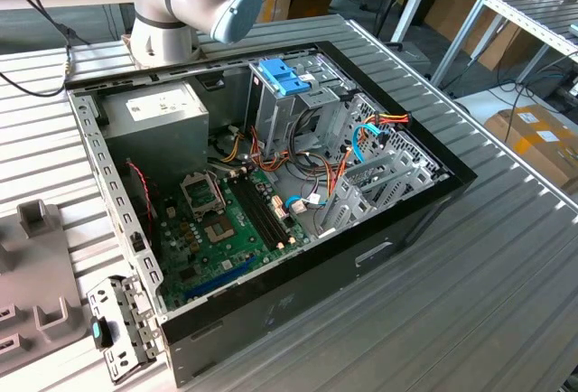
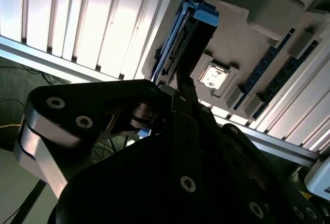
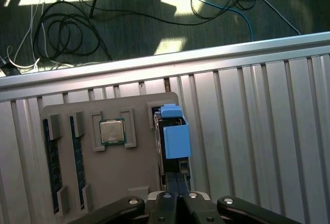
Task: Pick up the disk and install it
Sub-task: 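Pick up the disk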
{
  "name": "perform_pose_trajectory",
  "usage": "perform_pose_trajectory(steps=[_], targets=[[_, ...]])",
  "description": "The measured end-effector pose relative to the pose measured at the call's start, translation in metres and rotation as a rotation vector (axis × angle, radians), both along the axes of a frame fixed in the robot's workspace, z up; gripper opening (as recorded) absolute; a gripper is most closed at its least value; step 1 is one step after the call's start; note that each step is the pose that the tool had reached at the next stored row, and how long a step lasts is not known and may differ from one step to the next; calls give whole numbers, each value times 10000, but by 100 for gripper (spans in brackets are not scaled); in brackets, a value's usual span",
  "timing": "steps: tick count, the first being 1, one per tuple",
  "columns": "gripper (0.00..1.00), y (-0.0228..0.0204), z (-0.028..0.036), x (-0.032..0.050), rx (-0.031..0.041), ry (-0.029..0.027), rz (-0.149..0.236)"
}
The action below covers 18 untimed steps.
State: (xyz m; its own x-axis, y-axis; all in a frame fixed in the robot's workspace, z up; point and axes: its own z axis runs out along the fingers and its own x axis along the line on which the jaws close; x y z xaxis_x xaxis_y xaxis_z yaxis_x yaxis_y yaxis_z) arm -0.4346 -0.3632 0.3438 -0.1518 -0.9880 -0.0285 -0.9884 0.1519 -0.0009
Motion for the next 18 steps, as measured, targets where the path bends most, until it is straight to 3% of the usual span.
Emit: perform_pose_trajectory(steps=[2, 7, 8, 9, 11, 12, 15, 18], targets=[[11, 0, -1, 0, 0, 0, 0], [42, 0, -2, 0, 0, -1, 0], [42, 0, -2, 0, 0, 0, 0], [54, 0, -2, 0, 0, 0, 0], [54, 0, -3, 0, 0, -1, 0], [60, 0, -3, 0, 0, -1, 0], [60, 0, -4, 0, 0, -1, 2], [60, 0, -16, 0, 0, -2, 252]])
